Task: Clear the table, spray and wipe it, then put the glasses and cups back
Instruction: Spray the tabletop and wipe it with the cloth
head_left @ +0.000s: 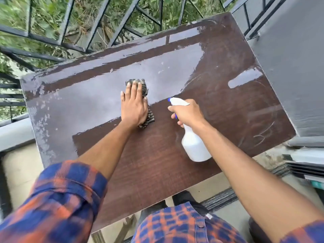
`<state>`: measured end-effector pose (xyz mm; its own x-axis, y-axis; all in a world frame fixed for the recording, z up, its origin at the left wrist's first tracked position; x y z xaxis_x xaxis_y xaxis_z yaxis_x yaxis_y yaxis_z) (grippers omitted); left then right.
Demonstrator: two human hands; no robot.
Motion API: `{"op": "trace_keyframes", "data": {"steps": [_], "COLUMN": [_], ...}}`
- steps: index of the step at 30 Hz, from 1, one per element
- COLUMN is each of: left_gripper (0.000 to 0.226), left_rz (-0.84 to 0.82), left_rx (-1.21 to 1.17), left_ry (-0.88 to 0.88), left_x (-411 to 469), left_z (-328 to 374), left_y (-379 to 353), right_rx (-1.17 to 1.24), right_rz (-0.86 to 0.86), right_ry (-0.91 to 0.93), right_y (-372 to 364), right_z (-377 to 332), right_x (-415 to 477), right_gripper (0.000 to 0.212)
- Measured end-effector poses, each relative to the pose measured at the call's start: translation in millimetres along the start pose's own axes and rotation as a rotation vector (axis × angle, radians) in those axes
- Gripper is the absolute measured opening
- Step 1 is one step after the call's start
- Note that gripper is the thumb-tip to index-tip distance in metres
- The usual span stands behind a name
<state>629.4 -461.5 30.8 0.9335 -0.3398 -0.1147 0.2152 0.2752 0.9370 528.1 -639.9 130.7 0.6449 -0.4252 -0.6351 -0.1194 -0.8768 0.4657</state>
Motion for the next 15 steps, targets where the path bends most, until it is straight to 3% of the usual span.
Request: {"op": "trace_keyframes", "data": {"steps": [7,15], "left_gripper": [0.059,0.061], "left_rz": [0.002,-0.019], "left_rx": [0.039,0.007], "left_ry": [-0.064,-0.116], "left_x": [-8,-116], "left_z": [1,30], "left_y": [-2,-25], "right_rx": [0.038,0.026], "right_rz": [0.046,0.100], "right_ry": [-0.021,-0.052], "right_y": [-13,-41], "right_z": [-6,5], "right_x": [4,-19], "right_gripper": [0.014,0.017]}}
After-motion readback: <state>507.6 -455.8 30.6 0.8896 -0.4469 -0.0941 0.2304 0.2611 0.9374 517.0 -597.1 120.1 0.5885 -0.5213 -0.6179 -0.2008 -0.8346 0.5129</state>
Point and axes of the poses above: each hand's wrist, its own x-axis towards the middle knuckle, its own y-axis out of the back of the hand, z = x × y, the point moved 3 cm from there along x, towards the middle knuckle, and after that the axes turned 2 degrees about y, right-handed, at the moved point
